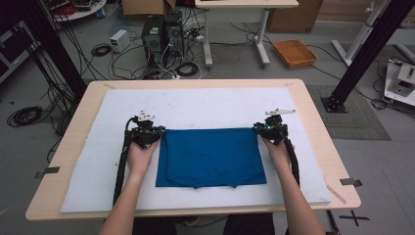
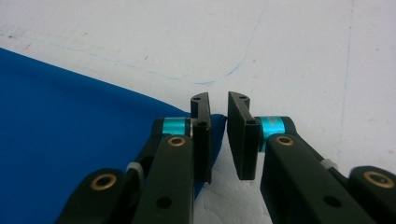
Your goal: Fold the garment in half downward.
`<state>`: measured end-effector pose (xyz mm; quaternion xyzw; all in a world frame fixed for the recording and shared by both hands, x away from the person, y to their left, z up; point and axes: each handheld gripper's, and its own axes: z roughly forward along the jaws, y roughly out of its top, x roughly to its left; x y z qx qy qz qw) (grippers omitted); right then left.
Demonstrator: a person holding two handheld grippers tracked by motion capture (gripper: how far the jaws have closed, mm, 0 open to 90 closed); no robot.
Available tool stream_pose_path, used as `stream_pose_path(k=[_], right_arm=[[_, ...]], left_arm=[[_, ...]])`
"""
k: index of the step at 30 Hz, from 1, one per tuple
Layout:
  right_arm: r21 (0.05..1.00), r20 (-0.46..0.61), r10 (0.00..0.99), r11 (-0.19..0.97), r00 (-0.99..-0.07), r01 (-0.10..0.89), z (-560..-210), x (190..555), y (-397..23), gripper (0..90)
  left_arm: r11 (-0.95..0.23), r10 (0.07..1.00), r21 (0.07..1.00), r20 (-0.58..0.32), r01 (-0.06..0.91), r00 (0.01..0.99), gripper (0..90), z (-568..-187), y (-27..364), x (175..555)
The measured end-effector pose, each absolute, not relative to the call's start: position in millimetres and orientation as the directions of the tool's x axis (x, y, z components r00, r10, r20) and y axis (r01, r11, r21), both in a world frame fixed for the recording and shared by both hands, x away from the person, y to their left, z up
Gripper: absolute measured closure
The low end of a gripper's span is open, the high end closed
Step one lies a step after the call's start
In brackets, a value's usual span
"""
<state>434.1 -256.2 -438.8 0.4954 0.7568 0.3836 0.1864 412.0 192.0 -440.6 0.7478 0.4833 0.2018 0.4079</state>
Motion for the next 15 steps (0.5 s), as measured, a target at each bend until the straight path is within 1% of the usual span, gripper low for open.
stream_pose_path(k=[1,2,3,5,8,10,12,15], right_arm=[[0.768,0.1,0.895,0.209,-0.435,0.606,-438.2,433.7,-256.8,76.1],[0.771,0.105,0.894,0.204,-0.436,0.604,-437.3,432.9,-257.9,75.7],[0.773,0.106,0.894,0.202,-0.436,0.602,-436.2,432.0,-258.8,74.0],[0.782,0.102,0.896,0.197,-0.433,0.591,-433.7,429.1,-260.3,68.5],[0.795,0.104,0.894,0.189,-0.436,0.577,-429.7,423.5,-263.5,61.7],[0.804,0.111,0.898,0.17,-0.426,0.569,-427.6,419.9,-267.8,56.6],[0.804,0.119,0.903,0.157,-0.413,0.574,-426.4,416.9,-272.8,54.9],[0.818,0.117,0.909,0.14,-0.399,0.558,-424.2,409.2,-282.1,50.7]], left_arm=[[-0.2,0.888,0.805,-0.092,0.558,0.45,74.7,-439.2,193.4,411.4],[-0.19,0.891,0.809,-0.096,0.556,0.444,70.6,-437.8,194.3,410.7],[-0.183,0.891,0.813,-0.1,0.553,0.443,68.1,-436.1,195.5,409.6],[-0.179,0.886,0.821,-0.105,0.541,0.453,62.4,-431.4,196.8,406.2],[-0.179,0.885,0.842,-0.088,0.509,0.456,51.8,-422.7,197.7,398.3],[-0.171,0.88,0.859,-0.086,0.482,0.467,50.1,-418.1,199.5,392.3],[-0.181,0.88,0.863,-0.072,0.472,0.47,46.9,-413.7,201.1,386.2],[-0.179,0.868,0.878,-0.072,0.444,0.492,46.1,-408.5,205.4,372.8]])
